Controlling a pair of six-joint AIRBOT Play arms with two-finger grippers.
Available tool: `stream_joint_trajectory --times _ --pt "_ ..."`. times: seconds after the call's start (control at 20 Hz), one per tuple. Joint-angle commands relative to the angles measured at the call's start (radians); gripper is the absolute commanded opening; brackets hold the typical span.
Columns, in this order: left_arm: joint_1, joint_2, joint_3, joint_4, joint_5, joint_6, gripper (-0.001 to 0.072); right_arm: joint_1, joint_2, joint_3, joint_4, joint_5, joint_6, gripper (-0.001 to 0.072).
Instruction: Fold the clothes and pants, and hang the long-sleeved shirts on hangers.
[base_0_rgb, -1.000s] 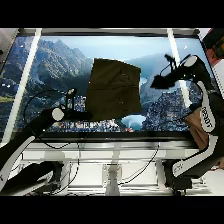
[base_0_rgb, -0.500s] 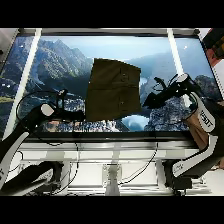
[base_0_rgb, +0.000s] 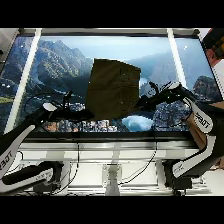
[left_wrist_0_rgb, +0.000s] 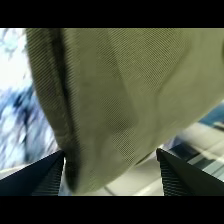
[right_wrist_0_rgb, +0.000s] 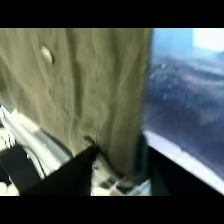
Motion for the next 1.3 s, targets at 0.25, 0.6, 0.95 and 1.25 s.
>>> stream_joint_trajectory --times 0.25,0.6,0.95,1.25 --pt "0.0 -0.042 -0.001 -0.129 0.13 0.065 0.0633 0.003 0.0 -0.017 0.073 -0.027 -0.013 0.0028" --pt "-0.003 -0.075 0.007 -0.172 0.076 0.097 0.0025 0.003 0.059 -0.017 0.105 0.002 -0.101 0.0028" --pt "0.08 0.002 0.365 -0.172 -0.477 0.308 0.0023 0.003 0.385 0.02 0.124 0.048 -0.167 0.0028" --pt "0.157 0.377 0.574 -0.171 -0.513 0.218 0.0022 0.012 0.81 0.063 0.126 0.068 -0.087 0.0027"
